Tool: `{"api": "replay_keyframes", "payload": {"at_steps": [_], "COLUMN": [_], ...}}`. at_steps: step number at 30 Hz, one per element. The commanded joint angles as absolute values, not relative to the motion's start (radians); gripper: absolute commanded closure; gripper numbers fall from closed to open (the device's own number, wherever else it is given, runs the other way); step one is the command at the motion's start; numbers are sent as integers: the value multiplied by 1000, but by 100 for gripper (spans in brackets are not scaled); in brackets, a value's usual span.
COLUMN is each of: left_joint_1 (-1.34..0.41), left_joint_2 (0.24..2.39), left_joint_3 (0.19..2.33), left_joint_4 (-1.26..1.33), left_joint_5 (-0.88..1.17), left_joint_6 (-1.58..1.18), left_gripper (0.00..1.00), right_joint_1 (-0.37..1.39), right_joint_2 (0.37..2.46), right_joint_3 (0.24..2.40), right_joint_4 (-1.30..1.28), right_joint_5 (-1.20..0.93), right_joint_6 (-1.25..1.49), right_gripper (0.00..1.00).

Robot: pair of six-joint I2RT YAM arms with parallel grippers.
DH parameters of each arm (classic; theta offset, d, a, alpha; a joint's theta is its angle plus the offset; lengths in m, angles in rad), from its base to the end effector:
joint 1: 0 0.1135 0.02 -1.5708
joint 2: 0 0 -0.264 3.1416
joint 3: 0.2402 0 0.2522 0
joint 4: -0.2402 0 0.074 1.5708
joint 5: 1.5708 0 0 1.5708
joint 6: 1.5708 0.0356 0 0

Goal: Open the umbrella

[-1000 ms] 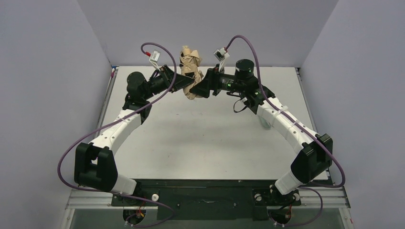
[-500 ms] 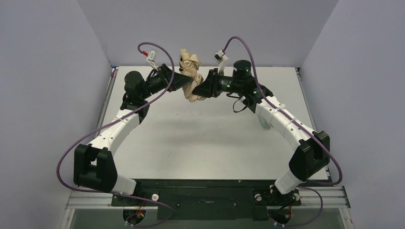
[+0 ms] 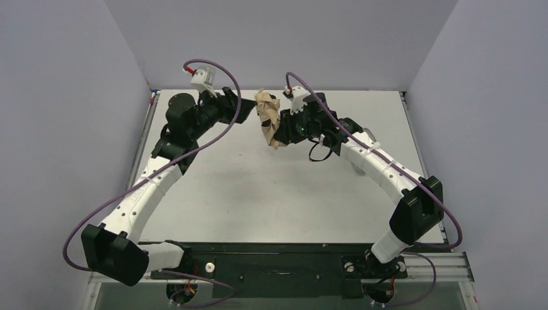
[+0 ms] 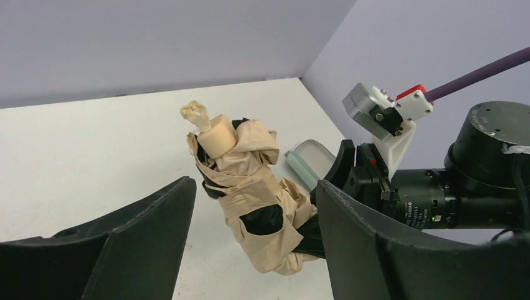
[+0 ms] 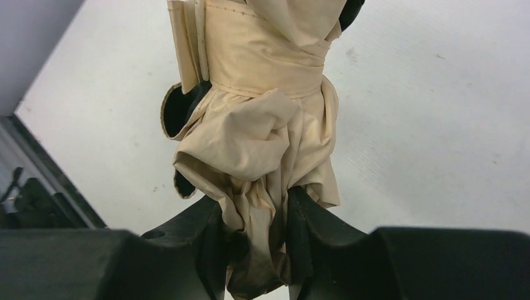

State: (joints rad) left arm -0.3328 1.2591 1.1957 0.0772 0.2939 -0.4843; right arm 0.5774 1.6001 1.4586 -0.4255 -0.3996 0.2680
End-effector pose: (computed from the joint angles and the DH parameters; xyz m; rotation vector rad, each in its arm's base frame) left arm 0.2758 -0.1062 0.4106 0.1189 1.6204 -0.8654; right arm 0.3014 0.2129 0.3449 -0.5849 2.1520 0.9083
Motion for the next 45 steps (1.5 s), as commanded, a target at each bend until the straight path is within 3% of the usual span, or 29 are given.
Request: {"api": "replay_keyframes", "payload": {"at_steps": [1,14,23,30,37,40,45], "left_joint_1": [-397,-466,-459,-442,-448,-452,-451], "left_joint_2": [1308,1414,1431,1395,1436,1449,1448], "left_joint_3": [1259,1284,1269,1219,1247,1250,1234], "left_joint_4": [-29,-98,-102,53,-16,-48,-63], "left_joint_5": [184,179,173,255,202,194,209], "left_joint_6": [-427,-560,-583,-651,-671,-675,-669], "left_gripper": [35,47,71,60,59,65,96], "right_joint_1": [633,700,716,726,748,751,751], "right_joint_2": [1545,1521,1514,1513,1495,1487,1479], "right_joint_3": [1510,1499,1506,1492,1472,1468,1468], "right_joint_4": [-398,-386,-386,-395,-387,-381,-372], "right_joint_5": [-181,-50,-74,-32,-13,-4,-17], "right_joint_6": [167,136,96,60,25,19,11], "right_gripper": [100,100,100,100,100,100,100]}}
